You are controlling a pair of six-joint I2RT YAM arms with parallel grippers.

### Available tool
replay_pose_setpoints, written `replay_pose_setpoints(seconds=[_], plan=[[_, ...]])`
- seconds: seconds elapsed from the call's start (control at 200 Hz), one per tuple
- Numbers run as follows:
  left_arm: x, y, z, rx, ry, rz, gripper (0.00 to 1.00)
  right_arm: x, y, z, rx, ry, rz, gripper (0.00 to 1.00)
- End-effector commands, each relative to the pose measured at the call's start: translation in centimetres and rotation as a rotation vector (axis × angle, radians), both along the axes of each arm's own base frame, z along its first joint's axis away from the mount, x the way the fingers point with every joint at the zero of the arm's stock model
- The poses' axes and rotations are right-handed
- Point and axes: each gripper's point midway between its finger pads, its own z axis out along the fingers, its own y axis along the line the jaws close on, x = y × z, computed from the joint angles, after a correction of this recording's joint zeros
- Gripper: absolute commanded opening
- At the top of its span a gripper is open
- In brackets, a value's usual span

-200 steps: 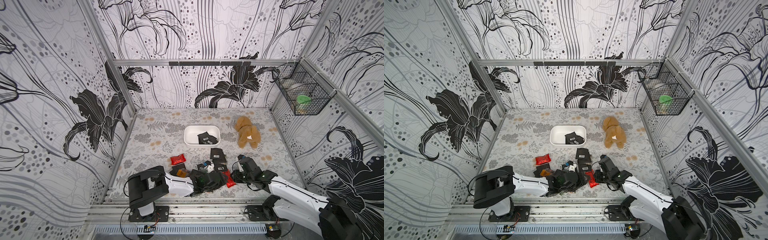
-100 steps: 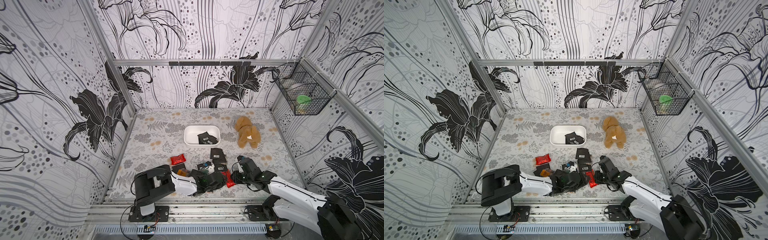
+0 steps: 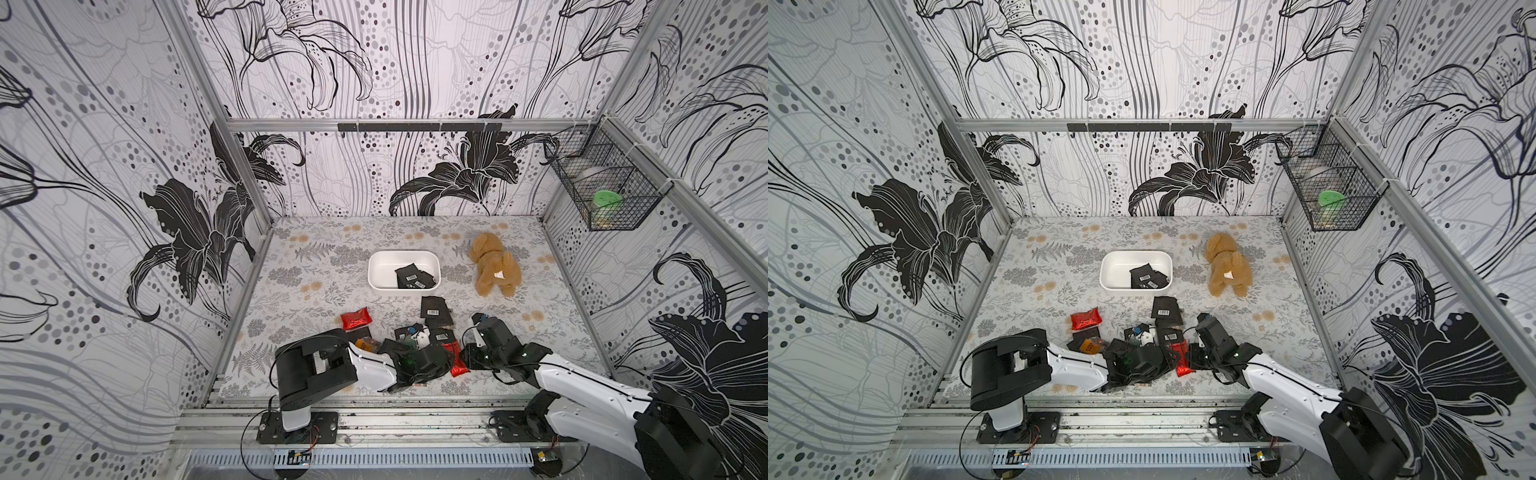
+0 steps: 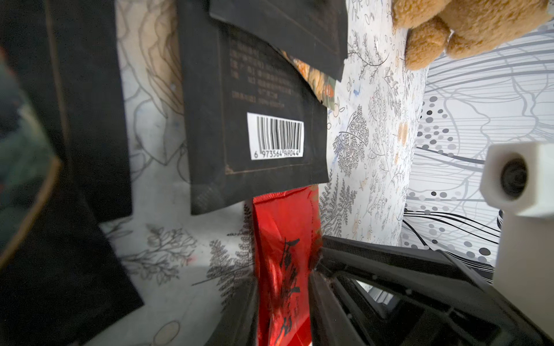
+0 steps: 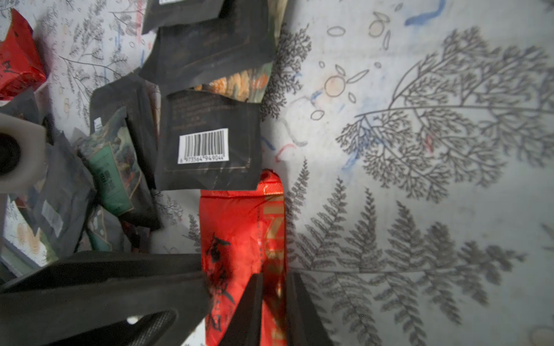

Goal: Put the tea bags into the storage box
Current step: Pick up the tea bag from the center of the board.

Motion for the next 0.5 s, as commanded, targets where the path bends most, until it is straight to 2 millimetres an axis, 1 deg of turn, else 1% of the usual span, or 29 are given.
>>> replay_pose_setpoints(seconds=[0.0,0.11,0.22,0.491], plan=[[0.4,0.1,-1.0,0.019,0.008,0.015,0.3,-0.8,0.1,-0.6,0.002,0.025,0.008,0.18],[0.4,0.0,-1.3,0.019,0.013,0.014,0.3,-0.9,0.3,-0.7,-0.002,0.025,0.015,0.18],[0.3,0.0,-1.4,0.018,0.017,0.011,0.28,-1.1,0.6,-0.8,-0.003,0.029,0.025,0.17],[0.2,0.0,-1.5,0.021,0.019,0.004,0.17,-1.3,1.2,-0.4,0.001,0.018,0.04,0.17]])
